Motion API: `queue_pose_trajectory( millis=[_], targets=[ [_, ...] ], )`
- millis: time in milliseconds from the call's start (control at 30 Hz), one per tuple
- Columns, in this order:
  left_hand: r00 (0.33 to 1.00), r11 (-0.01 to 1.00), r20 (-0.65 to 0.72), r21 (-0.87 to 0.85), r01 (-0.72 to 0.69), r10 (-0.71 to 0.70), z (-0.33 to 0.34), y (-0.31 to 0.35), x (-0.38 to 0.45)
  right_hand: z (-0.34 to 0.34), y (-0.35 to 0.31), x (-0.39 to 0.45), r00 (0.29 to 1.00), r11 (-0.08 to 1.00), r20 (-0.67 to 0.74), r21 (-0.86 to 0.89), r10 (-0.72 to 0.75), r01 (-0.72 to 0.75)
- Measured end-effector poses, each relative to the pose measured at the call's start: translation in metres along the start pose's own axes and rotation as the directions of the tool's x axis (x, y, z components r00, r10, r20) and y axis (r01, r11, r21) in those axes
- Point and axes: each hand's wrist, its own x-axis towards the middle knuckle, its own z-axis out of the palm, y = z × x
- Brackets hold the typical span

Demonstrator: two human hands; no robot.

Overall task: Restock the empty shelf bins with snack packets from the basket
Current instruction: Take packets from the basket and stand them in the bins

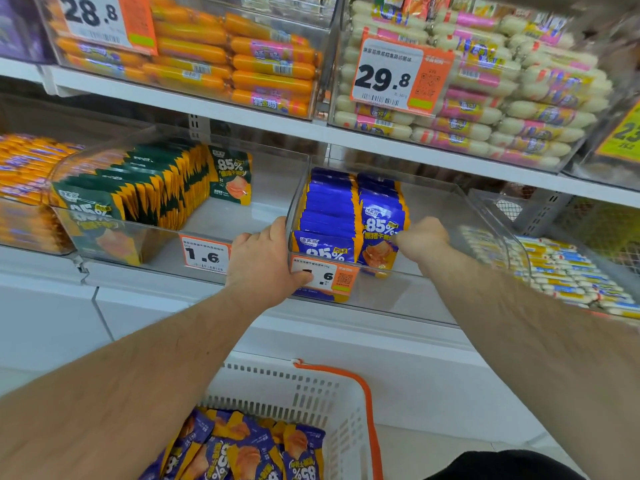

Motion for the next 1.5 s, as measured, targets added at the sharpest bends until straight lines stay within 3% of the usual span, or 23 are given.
queue_pose_trajectory(
  millis=[67,167,267,333,367,433,533,633,733,800,867,967,1100,1200,1333,1500],
  targets=[
    [0.999,0.994,0.046,-0.106,-0.007,0.012,-0.006,-0.001,0.0,-0.001,-0.005,-0.018,0.965,0.987,-0.211,-0.032,-0.158,0.154],
    [1.0,0.95,0.024,-0.313,-0.008,0.016,-0.022,-0.002,-0.013,0.011,-0.011,-0.056,0.801,0.856,-0.38,0.041,-0.463,0.515],
    [0.973,0.94,-0.149,-0.269,-0.211,0.176,-0.026,-0.012,-0.042,0.04,-0.016,-0.095,0.682,0.71,-0.418,0.114,-0.6,0.695],
    [0.957,0.932,-0.135,-0.226,-0.283,0.258,-0.021,-0.028,-0.064,0.066,-0.017,-0.12,0.656,0.653,-0.411,0.17,-0.633,0.738],
    [0.955,0.933,-0.078,-0.205,-0.295,0.285,-0.018,-0.038,-0.073,0.081,-0.016,-0.132,0.667,0.643,-0.393,0.214,-0.632,0.735],
    [0.946,0.945,0.122,-0.17,-0.28,0.302,-0.013,-0.057,-0.089,0.112,-0.007,-0.152,0.756,0.687,-0.279,0.316,-0.592,0.654],
    [0.848,0.967,0.469,-0.068,-0.245,0.248,-0.009,-0.083,-0.107,0.163,0.028,-0.168,0.847,0.833,0.087,0.257,-0.525,0.49],
    [0.698,0.973,0.698,0.005,-0.232,0.163,-0.001,-0.099,-0.116,0.212,0.073,-0.177,0.824,0.893,0.378,0.017,-0.423,0.45],
    [0.526,0.982,0.846,0.012,-0.187,0.09,0.011,-0.104,-0.119,0.254,0.122,-0.187,0.816,0.937,0.569,-0.223,-0.098,0.269],
    [0.439,0.981,0.895,0.005,-0.195,0.083,0.016,-0.105,-0.122,0.278,0.154,-0.202,0.754,0.908,0.65,-0.368,0.096,0.201],
    [0.389,0.981,0.92,0.019,-0.194,0.059,0.018,-0.107,-0.123,0.3,0.18,-0.221,0.678,0.868,0.708,-0.447,0.197,0.215],
    [0.358,0.979,0.933,0.055,-0.196,0.019,0.023,-0.111,-0.12,0.32,0.203,-0.244,0.594,0.779,0.762,-0.528,0.258,0.338],
    [0.378,0.979,0.926,0.066,-0.192,0.012,0.034,-0.118,-0.12,0.317,0.209,-0.269,0.625,0.666,0.771,-0.53,0.122,0.524],
    [0.372,0.98,0.928,0.068,-0.188,0.006,0.036,-0.117,-0.122,0.312,0.204,-0.287,0.591,0.558,0.805,-0.512,0.047,0.653],
    [0.366,0.981,0.93,0.053,-0.188,0.02,0.034,-0.113,-0.124,0.299,0.177,-0.302,0.569,0.608,0.822,-0.466,0.029,0.643],
    [0.378,0.978,0.925,0.055,-0.203,0.027,0.024,-0.111,-0.128,0.27,0.132,-0.287,0.61,0.633,0.769,-0.378,-0.192,0.676]
  ],
)
